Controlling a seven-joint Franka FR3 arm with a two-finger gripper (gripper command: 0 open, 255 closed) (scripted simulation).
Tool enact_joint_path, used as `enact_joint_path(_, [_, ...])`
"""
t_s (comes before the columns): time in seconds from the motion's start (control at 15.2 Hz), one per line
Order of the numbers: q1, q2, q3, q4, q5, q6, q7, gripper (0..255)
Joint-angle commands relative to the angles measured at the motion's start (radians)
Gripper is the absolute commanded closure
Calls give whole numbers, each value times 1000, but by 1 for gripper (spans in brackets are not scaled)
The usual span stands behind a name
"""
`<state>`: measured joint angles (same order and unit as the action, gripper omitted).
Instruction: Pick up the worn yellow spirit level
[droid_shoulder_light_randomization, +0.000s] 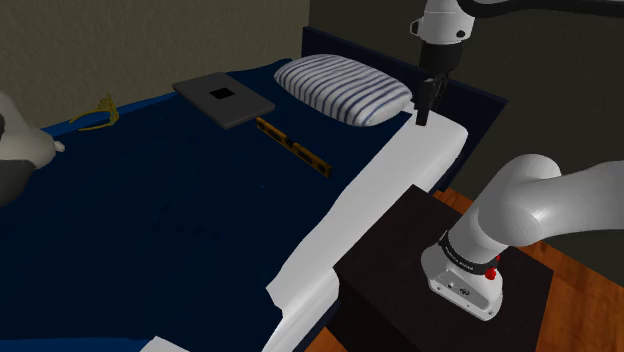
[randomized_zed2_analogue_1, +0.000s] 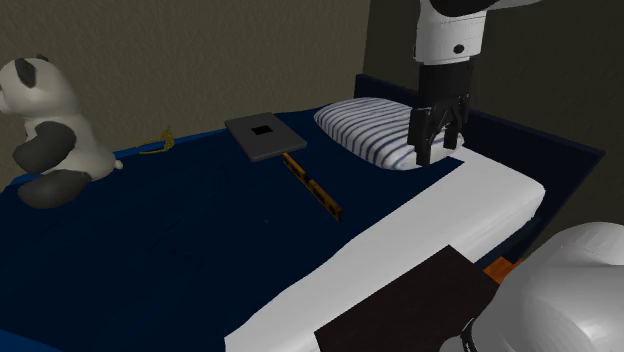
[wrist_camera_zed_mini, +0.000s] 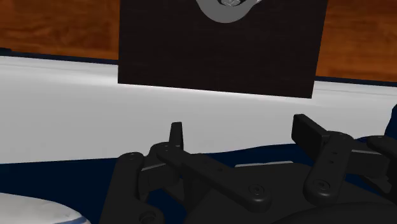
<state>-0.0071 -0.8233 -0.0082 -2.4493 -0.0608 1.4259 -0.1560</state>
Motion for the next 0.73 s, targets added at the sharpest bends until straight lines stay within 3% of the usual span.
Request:
enact_joint_path(0.0, [0, 0, 0, 0, 0, 0, 0, 0])
enact_joint_path(0.66, [2, 315, 37, -3, 20, 346, 81, 0])
